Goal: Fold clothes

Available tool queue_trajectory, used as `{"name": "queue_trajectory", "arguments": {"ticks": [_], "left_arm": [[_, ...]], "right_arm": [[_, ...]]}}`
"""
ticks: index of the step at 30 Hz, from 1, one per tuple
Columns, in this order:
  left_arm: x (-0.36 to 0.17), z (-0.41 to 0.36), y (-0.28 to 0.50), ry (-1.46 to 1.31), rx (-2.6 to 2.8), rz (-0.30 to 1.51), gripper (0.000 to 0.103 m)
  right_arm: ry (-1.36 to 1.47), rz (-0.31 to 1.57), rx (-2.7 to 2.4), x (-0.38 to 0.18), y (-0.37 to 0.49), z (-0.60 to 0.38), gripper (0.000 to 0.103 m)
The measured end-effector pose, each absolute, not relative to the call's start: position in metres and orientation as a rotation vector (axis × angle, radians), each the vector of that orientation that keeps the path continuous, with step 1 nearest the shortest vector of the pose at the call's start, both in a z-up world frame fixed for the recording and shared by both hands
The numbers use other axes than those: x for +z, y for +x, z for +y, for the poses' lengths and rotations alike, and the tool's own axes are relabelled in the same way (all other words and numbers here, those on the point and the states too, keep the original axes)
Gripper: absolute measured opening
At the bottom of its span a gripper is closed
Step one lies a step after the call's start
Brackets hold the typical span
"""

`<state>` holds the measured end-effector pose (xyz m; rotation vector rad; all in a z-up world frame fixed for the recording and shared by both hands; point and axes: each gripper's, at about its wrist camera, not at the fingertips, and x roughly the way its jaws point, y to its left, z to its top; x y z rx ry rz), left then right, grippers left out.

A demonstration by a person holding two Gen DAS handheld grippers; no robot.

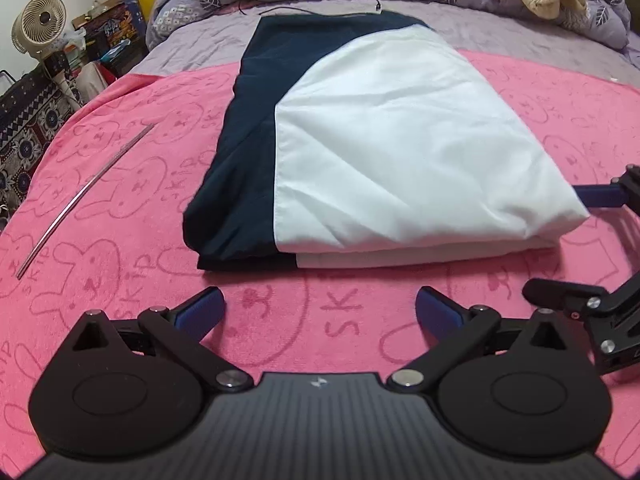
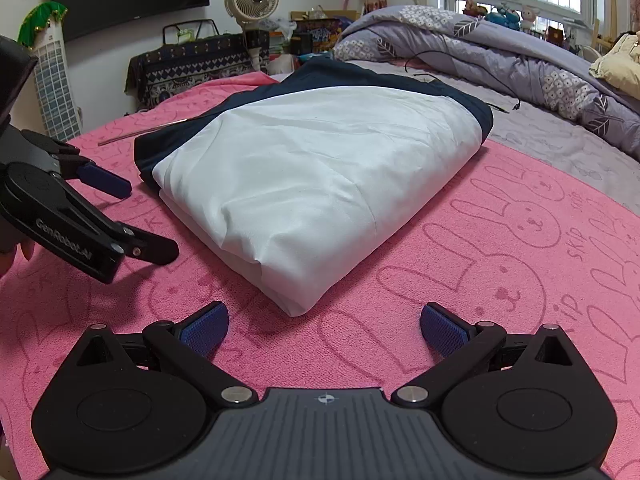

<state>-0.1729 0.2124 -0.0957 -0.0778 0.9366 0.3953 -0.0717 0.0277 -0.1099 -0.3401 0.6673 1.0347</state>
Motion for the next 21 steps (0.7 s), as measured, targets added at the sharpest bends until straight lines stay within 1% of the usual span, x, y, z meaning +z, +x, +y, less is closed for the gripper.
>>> {"name": "queue_trajectory", "arguments": {"ticks": [3,9,15,18,21], "left_arm": [[-0.099,0.217,-0.176,-0.126,0.4,0.923,0.103],[-0.101,0.215,-0.18,-0.117,0.394,0.901,0.103],[-0.096,0.216,-0.176,-0.135,0.401,0.928,0.103],[-0.09,0.218,-0.172,-0.147,0.395,0.968,0.103],[-0.079,0.216,-0.172,-0.114,0.407,0.981,0.103]], "right_arm": [[-0.34,0.667,1.035,-0.11,-0.072,0.028,0.103],[-0.339,0.667,1.035,-0.11,-0.071,0.028,0.103],[-0.336,0.684,1.018,-0.11,-0.069,0.032,0.103],[-0.303,0.725,0.973,-0.105,-0.066,0.037,0.103],[-0.294,0.751,0.934,-0.084,-0.071,0.037,0.103]]}}
